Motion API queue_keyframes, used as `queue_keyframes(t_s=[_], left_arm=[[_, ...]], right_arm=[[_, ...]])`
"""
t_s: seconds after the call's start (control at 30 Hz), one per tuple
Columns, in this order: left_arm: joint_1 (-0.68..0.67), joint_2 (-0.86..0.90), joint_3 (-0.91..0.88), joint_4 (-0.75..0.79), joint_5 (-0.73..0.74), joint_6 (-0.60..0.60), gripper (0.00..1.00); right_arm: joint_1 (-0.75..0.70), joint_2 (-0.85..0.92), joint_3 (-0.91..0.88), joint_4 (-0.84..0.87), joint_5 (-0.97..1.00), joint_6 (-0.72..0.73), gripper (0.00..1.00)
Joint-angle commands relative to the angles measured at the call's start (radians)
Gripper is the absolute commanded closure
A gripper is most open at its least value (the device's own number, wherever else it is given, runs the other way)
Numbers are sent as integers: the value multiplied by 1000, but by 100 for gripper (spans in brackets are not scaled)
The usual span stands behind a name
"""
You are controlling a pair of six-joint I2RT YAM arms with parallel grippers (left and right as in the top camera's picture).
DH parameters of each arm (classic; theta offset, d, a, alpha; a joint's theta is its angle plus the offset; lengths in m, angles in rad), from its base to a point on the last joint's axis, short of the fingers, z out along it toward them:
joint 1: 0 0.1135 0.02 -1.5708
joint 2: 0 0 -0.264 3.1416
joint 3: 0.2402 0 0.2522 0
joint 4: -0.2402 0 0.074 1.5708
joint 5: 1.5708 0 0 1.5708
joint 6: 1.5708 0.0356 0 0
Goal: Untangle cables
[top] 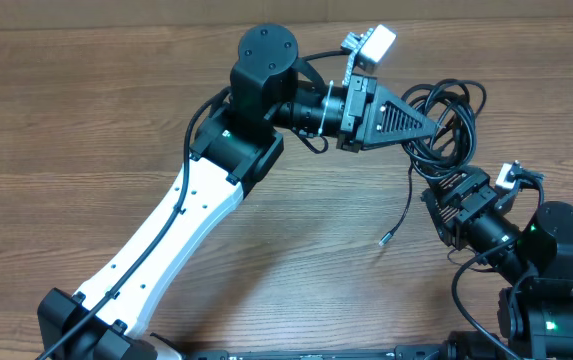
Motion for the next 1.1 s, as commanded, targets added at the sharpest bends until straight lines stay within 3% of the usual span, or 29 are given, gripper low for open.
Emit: queue_keyframes(t_s=[0.0, 0.7, 0.87, 1.07], left_arm=[[12, -23, 22, 18, -6, 8, 96], [56, -23, 22, 87, -1, -71, 96], [56, -23, 22, 86, 37, 43, 96], [56, -23, 22, 85, 140, 269, 96]], right_arm=[[3, 1, -2, -8, -13, -35, 4], [3, 0, -1, -37, -55, -87, 4], [3, 0, -1, 10, -99, -87, 4], [3, 0, -1, 22, -109, -121, 4]])
